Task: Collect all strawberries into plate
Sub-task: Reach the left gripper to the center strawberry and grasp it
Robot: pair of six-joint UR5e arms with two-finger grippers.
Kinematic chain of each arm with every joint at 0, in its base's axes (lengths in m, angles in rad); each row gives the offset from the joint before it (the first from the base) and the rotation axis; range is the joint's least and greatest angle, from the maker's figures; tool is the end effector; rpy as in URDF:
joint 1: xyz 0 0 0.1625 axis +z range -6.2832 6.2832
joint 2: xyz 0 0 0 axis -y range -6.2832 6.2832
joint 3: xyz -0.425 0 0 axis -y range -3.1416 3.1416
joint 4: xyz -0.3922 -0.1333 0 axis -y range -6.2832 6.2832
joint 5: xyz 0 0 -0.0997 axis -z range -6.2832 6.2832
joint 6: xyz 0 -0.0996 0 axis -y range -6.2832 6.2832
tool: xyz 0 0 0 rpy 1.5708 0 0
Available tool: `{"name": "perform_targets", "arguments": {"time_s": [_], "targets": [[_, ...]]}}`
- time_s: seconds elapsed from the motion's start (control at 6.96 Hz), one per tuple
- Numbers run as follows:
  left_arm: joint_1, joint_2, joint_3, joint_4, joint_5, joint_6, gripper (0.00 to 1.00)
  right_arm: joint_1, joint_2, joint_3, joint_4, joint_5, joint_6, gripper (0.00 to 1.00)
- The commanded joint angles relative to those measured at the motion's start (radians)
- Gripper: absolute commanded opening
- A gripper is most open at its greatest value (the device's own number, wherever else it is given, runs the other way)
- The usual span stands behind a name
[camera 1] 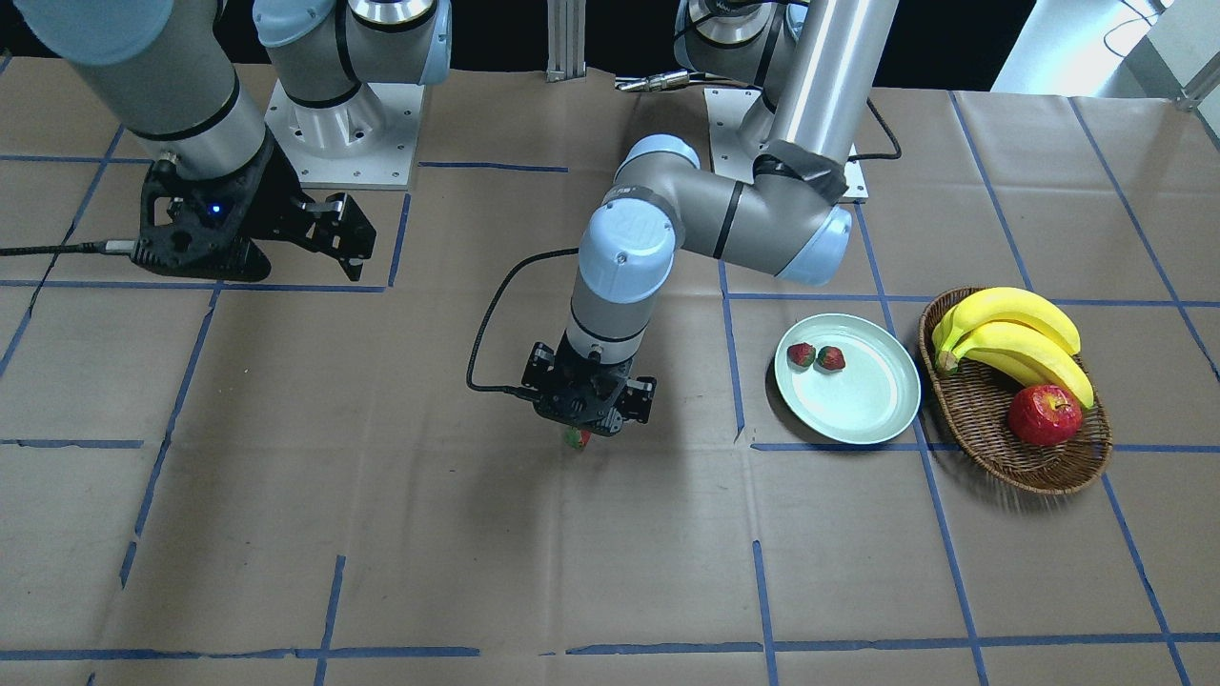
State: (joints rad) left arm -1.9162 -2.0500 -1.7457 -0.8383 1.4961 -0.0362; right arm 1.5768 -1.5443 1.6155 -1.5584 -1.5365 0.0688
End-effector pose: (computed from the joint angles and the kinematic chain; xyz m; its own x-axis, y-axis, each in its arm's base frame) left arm -0.3404 -0.5304 0.2098 -0.9479 0.3090 0.0772 0.3034 0.9499 -0.0756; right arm 0.1397 -0.4927 0.4519 -0.9975 0.0654 -0.0283 0.0627 0.9943 0.0856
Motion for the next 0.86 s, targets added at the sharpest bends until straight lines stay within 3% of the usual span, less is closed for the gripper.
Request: {"name": "perform_targets", "arguments": {"time_s": [0.0,0.14,0.29,0.57,0.72], "targets": [[-0.011,-0.059,0.017,0.008,0.003,0.024,0.98,0.002,-0.084,0.079,-0.012,-0.007,-0.023,1.0],[-0.011,-0.077,0.026,0.008,0.003,0.024,0.98,-0.001,-0.094,0.076,-0.015,-0.01,-0.018,1.0],[-0.011,-0.081,0.028,0.008,0.003,0.024,0.9,-0.001,-0.096,0.067,-0.018,-0.013,-0.018,1.0],[-0.011,-0.075,0.022,0.008,0.006,0.024,0.08,-0.014,-0.096,0.067,-0.043,-0.059,-0.021,1.0],[-0.011,-0.064,0.019,0.008,0.007,0.024,0.0,-0.015,-0.097,0.067,-0.043,-0.059,-0.021,1.0]]}}
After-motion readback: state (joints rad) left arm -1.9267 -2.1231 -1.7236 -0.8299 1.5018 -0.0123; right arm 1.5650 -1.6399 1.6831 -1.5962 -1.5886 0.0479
